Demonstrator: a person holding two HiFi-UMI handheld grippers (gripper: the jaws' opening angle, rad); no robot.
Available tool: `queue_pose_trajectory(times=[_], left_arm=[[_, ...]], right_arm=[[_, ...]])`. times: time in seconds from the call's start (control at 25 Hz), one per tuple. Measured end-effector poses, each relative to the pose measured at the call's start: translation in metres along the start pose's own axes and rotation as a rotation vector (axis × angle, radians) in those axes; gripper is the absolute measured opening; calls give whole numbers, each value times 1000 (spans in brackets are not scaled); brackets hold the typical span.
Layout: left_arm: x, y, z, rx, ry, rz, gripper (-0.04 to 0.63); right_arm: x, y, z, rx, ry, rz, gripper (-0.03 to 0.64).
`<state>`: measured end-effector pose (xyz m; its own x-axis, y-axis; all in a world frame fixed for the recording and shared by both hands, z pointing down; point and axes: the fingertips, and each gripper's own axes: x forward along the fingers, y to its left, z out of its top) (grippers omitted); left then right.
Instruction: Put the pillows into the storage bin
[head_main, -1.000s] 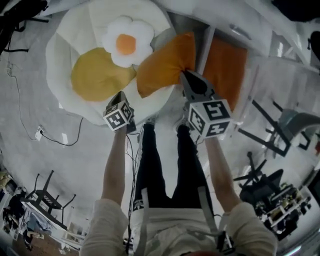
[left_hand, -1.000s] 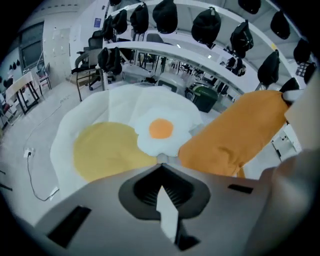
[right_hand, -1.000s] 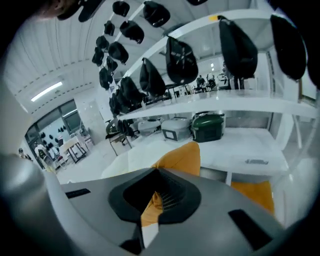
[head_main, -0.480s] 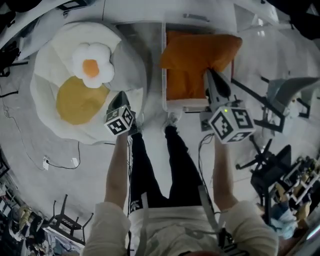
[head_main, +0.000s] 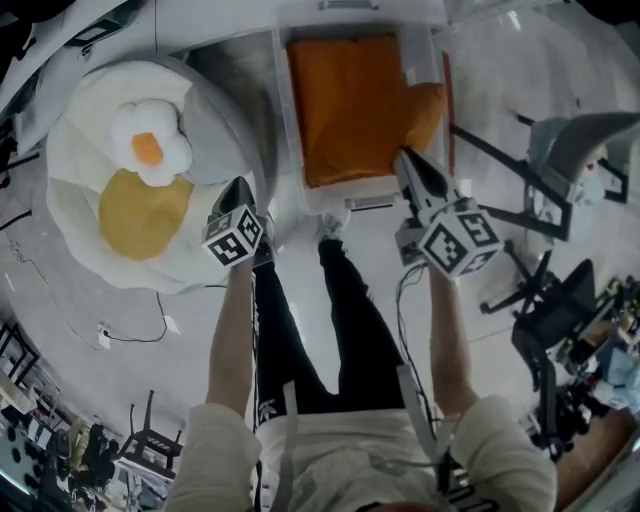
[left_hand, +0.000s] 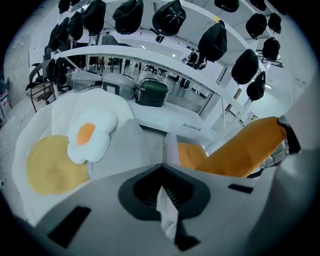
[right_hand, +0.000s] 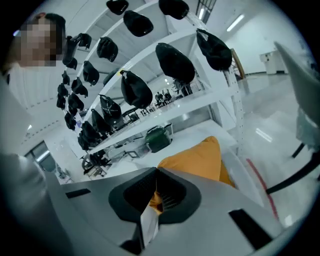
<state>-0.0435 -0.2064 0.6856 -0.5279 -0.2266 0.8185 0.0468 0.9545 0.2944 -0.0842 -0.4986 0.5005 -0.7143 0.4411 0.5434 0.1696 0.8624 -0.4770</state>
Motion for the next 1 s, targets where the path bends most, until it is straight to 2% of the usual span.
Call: queue_pose_trajectory(times=[0.08, 0.16, 0.2, 0.24, 0.32, 0.4, 0.76, 0.88, 1.0], left_arm=[[5, -3, 0, 10, 4, 4, 6], [10, -8, -1, 12, 7, 6, 6], [12, -12, -3, 12, 7, 1, 6], [15, -17, -4, 14, 7, -6, 6], [20, -24, -3, 32, 4, -16, 6], [23, -24, 0, 49, 2, -17, 6], [26, -10, 14, 15, -33, 19, 6], [23, 11, 26, 1, -60, 47, 6], [19, 40, 33, -52, -100, 82, 8]], right_arm=[[8, -17, -35, 47, 70, 63, 14], [15, -51, -77, 80, 140, 31, 38], [16, -69, -96, 82, 178, -9, 220], [15, -84, -110, 60, 217, -47, 294], [13, -98, -124, -40, 276, -91, 295], [15, -95, -127, -96, 295, -96, 293], [49, -66, -101, -101, 237, -59, 294], [70, -41, -91, -131, 223, -14, 294], [98, -7, -83, -171, 217, 51, 293]])
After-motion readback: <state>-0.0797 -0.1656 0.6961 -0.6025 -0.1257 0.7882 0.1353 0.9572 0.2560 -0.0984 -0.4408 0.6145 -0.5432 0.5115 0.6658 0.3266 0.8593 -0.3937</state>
